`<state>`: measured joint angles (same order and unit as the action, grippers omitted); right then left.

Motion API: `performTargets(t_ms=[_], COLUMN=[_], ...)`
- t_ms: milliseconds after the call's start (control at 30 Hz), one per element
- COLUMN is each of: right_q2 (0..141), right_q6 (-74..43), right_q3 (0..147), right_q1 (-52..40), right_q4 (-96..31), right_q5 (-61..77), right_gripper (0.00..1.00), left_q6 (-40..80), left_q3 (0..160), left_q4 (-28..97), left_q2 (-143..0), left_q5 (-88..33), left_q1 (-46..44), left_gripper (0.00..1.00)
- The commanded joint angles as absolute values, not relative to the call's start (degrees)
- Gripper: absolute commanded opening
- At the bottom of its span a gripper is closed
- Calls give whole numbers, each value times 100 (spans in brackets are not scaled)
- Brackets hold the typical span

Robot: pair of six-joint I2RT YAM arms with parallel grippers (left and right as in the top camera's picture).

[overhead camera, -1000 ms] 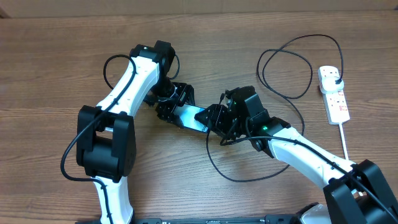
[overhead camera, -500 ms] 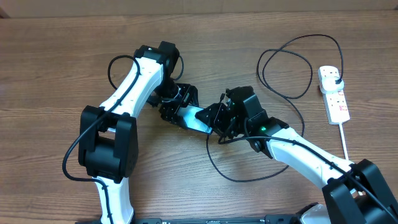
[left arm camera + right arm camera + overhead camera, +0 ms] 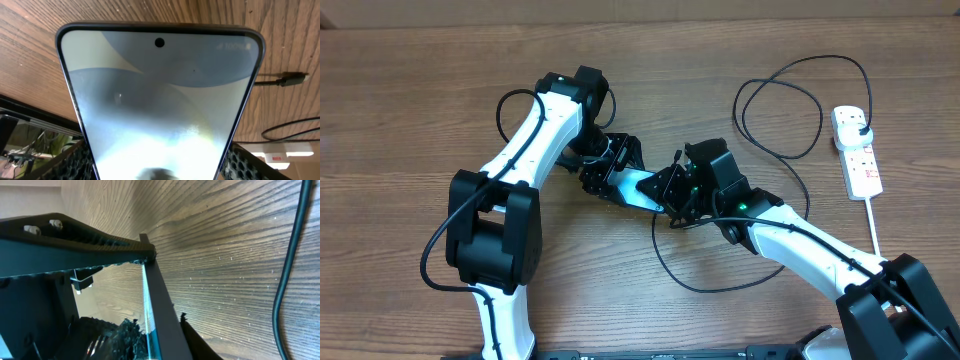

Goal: Plug charger to phone and switch on socket
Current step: 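Grip the phone's other end with the right gripper, holding with both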

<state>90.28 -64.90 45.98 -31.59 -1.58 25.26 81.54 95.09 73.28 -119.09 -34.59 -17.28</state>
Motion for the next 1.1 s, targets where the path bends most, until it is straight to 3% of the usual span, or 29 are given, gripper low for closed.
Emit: performTargets(t_ms=[0,833,1067], right_q2=[9052,9052,9050], right_q6=[-6517,-6519,-6519], right_q3=[4711,4711,4711], right_q1=[-3186,-3186,-3124], right_q4=[-130,-27,217], right_q5=[2484,2488,2578], right_gripper=[26,4,4], left_q6=[8274,8274,8270], left_q3=[9666,9666,9664], left_q4=[7343,7345,7347], left_q2=[-11937,-11937,-11937], left_q5=[-3756,-3756,-3756], left_q1=[-1776,-1776,-1776], left_gripper=[64,63,66])
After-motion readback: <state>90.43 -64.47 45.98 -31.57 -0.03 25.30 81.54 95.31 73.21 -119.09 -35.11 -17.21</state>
